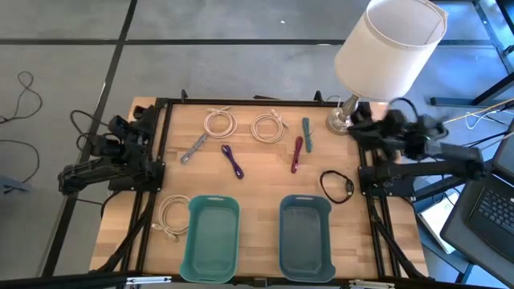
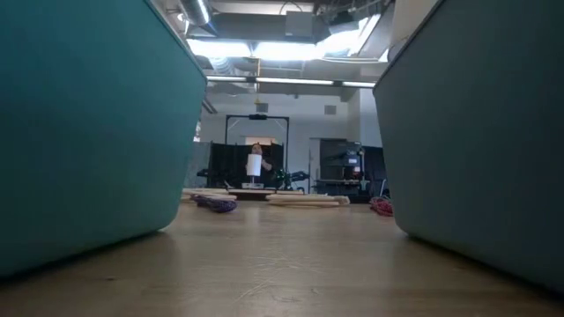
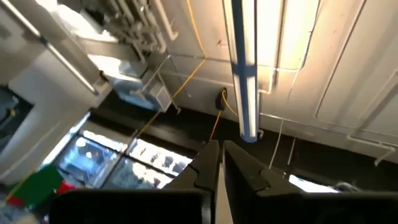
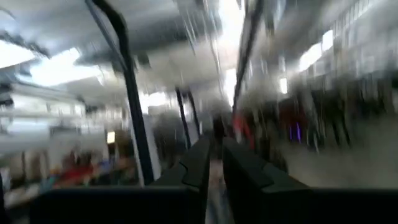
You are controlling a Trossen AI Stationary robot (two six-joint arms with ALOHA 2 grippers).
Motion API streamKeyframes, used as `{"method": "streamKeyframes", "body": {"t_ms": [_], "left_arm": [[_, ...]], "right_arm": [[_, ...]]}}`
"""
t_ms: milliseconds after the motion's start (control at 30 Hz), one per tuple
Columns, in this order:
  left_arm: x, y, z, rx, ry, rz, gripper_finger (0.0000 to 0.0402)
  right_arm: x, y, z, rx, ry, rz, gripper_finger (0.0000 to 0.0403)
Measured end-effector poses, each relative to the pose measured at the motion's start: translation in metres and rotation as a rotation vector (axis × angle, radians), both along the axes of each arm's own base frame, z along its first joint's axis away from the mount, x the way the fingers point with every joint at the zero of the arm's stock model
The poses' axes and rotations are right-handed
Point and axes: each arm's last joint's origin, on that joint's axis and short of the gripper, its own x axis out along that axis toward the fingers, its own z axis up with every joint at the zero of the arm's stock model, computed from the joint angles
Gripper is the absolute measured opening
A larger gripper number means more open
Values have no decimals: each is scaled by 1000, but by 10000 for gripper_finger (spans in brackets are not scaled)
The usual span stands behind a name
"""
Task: Pick and place USB-C Cables
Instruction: Put the large black USB cable into the blue bin
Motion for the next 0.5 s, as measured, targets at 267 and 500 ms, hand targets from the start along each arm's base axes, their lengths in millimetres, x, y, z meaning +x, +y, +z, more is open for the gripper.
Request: {"method": "streamKeyframes", "body": {"t_ms": [267, 500], "left_arm": [[-4, 2, 4, -32, 7, 124, 15], [-4, 2, 4, -25, 34, 158, 15]], "right_arm": [[22, -5, -17, 112, 998, -155, 48], [24, -5, -62, 237, 1532, -221, 48]]}}
